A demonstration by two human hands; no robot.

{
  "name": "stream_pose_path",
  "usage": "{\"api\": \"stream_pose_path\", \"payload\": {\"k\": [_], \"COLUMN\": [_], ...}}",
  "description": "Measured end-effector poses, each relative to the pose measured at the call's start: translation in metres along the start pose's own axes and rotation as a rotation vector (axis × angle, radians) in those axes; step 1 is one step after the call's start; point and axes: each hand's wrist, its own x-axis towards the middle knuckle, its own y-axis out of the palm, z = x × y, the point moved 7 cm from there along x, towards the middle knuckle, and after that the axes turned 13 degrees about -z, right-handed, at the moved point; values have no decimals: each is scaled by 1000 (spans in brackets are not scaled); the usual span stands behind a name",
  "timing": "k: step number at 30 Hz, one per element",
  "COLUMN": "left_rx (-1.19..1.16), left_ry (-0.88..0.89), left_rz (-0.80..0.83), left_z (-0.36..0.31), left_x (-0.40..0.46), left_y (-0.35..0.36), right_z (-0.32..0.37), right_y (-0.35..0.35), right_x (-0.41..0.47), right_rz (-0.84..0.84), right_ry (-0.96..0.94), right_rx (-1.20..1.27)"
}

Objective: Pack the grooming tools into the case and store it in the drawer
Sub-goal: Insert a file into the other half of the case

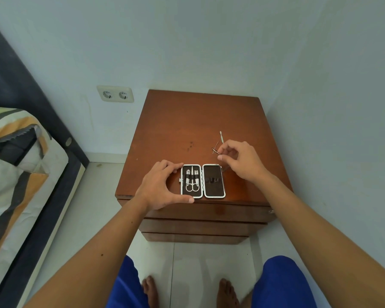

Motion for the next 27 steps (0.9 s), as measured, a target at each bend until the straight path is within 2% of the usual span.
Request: {"api": "stream_pose_path", "payload": {"k": [9,12,17,27], "left_rx": [-2,0,4,-3], "left_ry": [-9,-8,-3,3], "left_rz": [6,8,0,-6], "left_z": [-1,-1,-1,-2], "left_x": [0,0,0,0], "left_y": [0,0,0,-1], "right_z": [-6,-9,-4,-1], "right_y": [3,2,5,12], "right_x": [-3,-5,-5,-2], "right_rz": [229,261,220,144], "right_ry": [135,165,124,167], "right_rx": [147,105,70,223]}}
